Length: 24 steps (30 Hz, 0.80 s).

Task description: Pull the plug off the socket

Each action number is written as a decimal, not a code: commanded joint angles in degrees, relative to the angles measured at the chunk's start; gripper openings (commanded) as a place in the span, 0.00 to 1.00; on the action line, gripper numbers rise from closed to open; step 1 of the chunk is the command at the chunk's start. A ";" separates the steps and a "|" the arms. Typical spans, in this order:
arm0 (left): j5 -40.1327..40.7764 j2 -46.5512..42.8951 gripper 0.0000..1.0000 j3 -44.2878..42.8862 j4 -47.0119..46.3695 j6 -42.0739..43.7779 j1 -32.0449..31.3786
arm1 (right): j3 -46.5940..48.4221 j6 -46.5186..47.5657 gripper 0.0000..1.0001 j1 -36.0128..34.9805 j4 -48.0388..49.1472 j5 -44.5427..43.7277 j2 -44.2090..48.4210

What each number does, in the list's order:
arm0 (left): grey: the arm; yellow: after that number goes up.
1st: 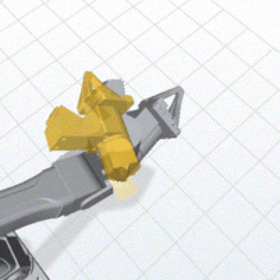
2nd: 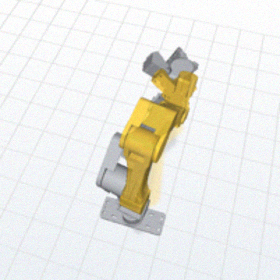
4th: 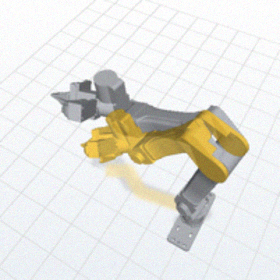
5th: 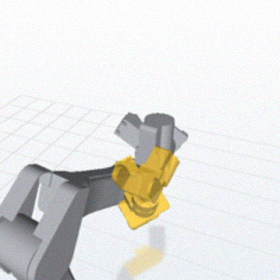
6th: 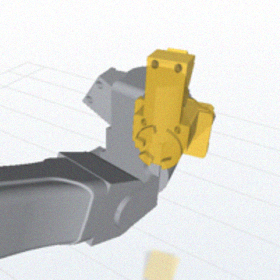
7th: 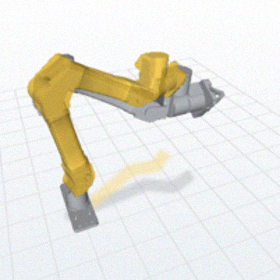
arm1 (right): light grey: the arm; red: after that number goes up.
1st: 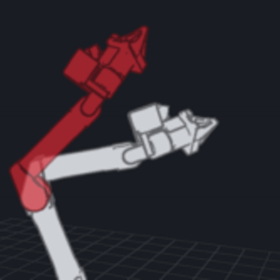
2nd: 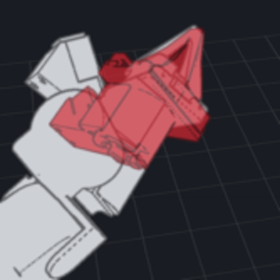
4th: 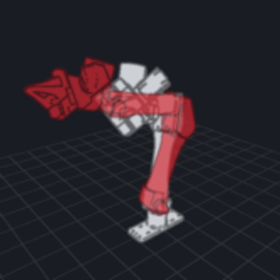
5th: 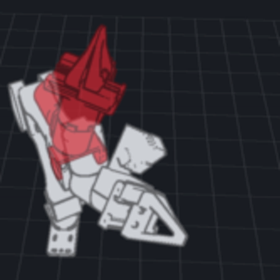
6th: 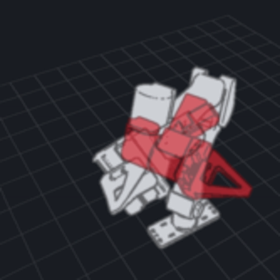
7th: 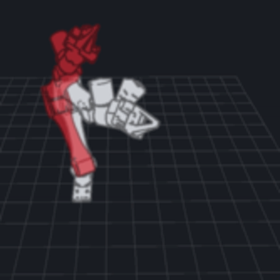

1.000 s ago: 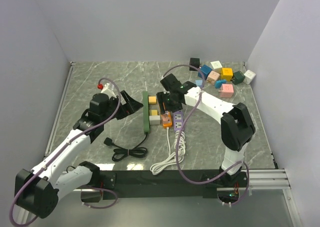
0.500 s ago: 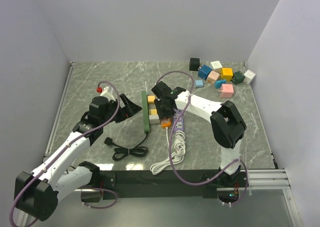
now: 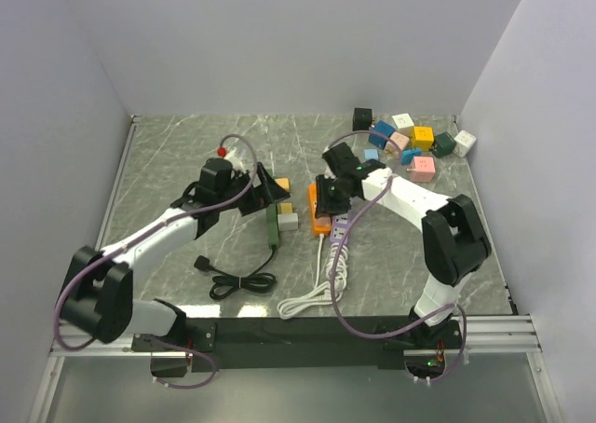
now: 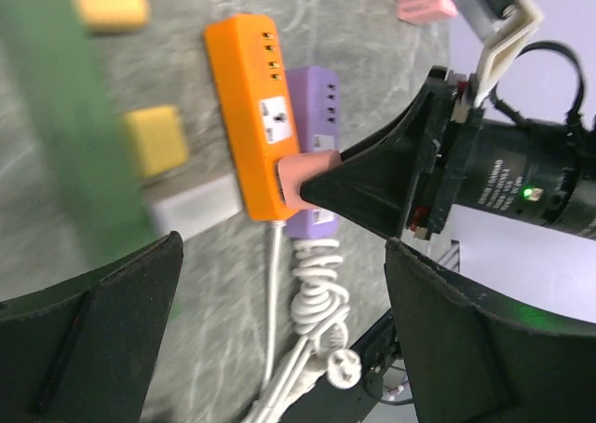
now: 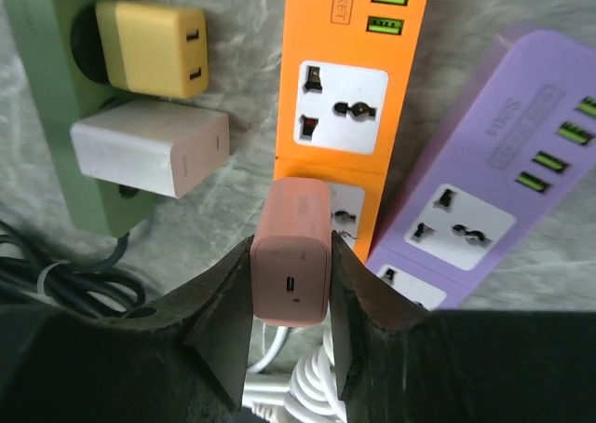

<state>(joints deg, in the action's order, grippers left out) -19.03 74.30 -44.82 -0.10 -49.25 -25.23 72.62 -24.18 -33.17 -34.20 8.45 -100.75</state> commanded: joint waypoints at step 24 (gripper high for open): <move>2.67 12.98 0.94 -11.79 -3.34 -1.64 -6.76 | 18.84 -16.15 0.00 29.82 -0.43 -10.46 -11.98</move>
<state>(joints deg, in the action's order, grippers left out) -18.87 91.18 -57.34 -4.78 -52.05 -31.97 85.58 -34.76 -5.52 -33.21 3.16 -108.14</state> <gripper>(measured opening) 0.935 0.403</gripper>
